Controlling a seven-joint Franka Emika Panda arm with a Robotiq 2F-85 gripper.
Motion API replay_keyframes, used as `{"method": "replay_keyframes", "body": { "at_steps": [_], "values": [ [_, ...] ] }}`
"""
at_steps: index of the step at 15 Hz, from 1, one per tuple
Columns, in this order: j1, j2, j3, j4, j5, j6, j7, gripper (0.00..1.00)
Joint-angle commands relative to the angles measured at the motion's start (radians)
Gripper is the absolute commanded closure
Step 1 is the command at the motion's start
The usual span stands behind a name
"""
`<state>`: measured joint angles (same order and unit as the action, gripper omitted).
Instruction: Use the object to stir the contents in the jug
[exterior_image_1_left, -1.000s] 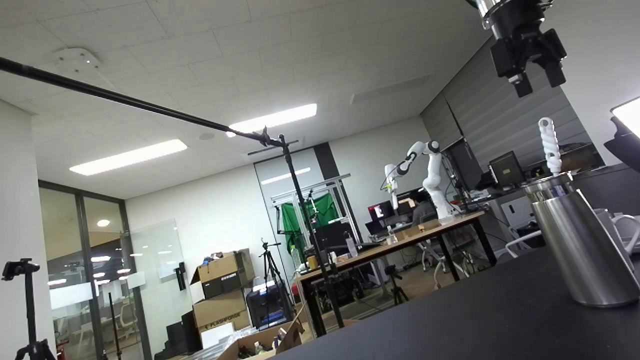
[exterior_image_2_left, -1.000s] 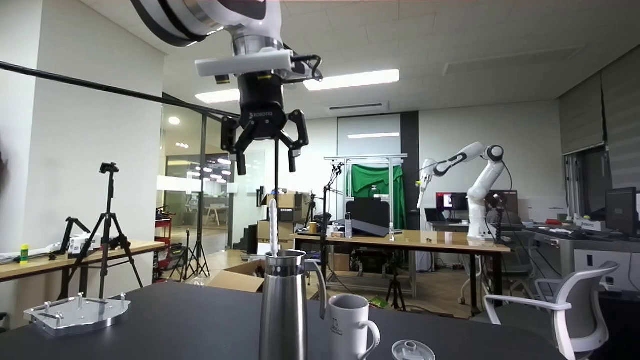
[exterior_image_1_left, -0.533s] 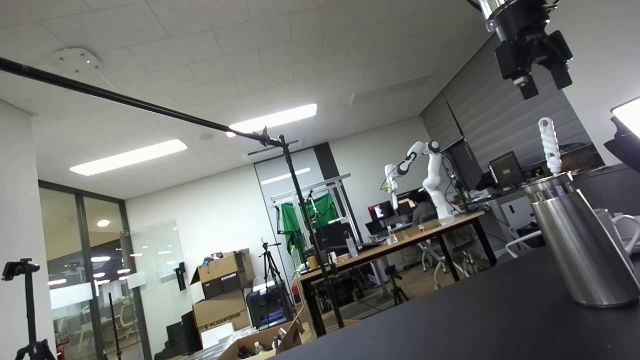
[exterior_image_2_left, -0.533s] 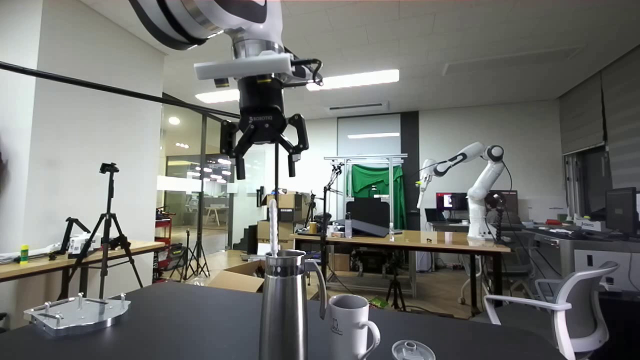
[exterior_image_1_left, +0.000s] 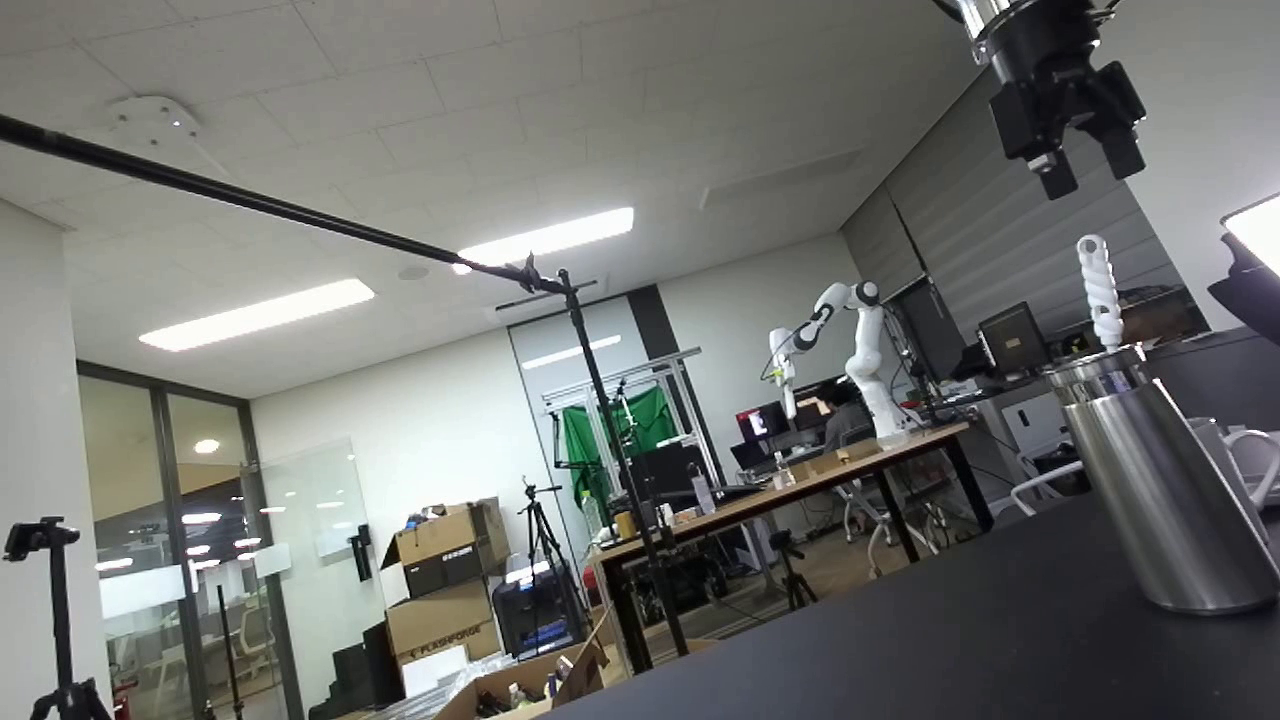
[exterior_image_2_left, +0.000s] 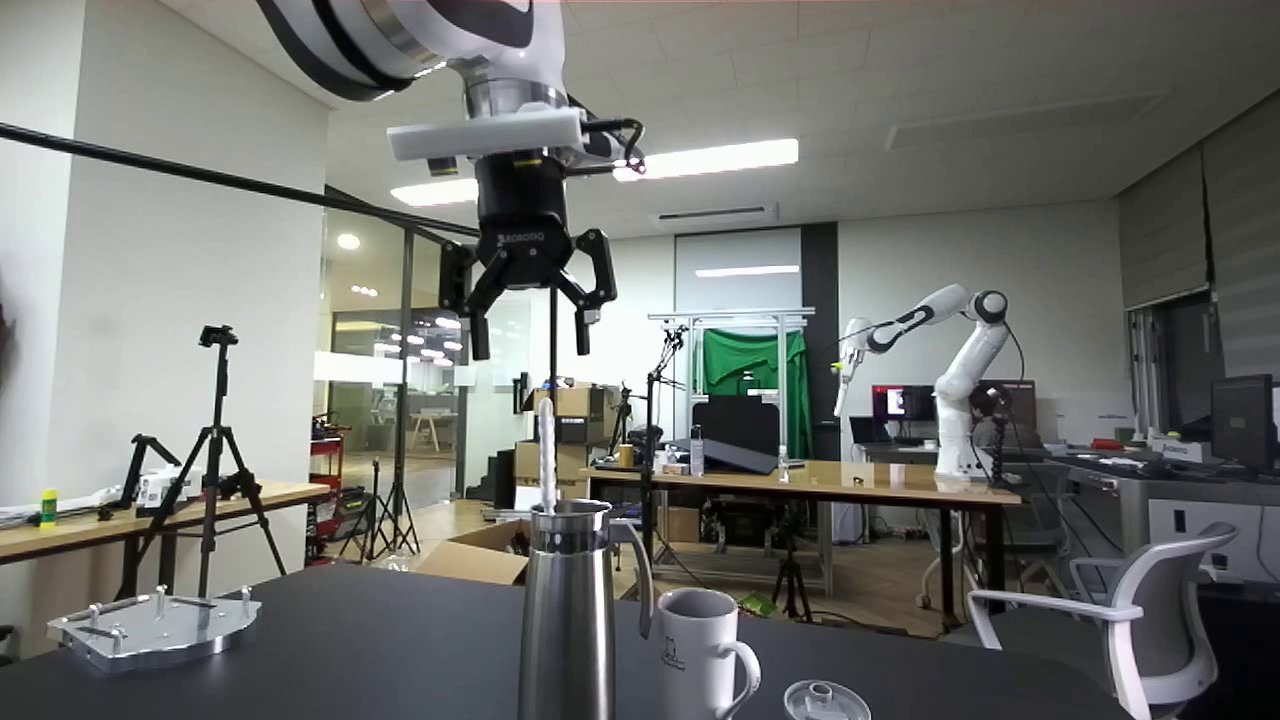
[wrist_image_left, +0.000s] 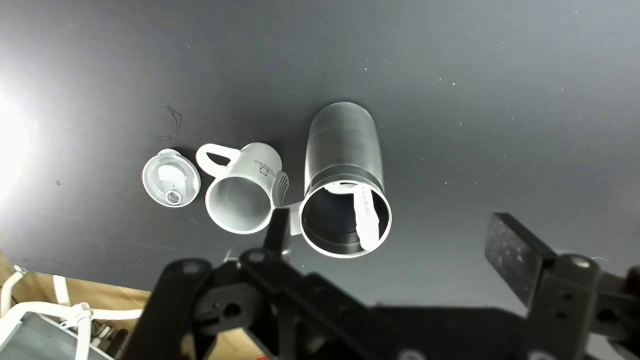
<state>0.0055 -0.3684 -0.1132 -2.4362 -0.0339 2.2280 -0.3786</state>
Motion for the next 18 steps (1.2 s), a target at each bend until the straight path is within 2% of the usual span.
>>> {"method": "replay_keyframes", "body": {
  "at_steps": [1,5,16,17,18],
  "values": [
    [-0.006,-0.004,0.001,-0.017,-0.001,0.048,0.018,0.00],
    [-0.003,0.001,-0.010,-0.064,0.015,0.175,0.005,0.00],
    [0.008,0.093,-0.013,-0.119,0.038,0.347,-0.014,0.00],
    [0.006,0.103,-0.011,-0.121,0.036,0.364,-0.009,0.25],
    [0.010,0.114,-0.012,-0.120,0.045,0.372,-0.015,0.26]
  ]
}}
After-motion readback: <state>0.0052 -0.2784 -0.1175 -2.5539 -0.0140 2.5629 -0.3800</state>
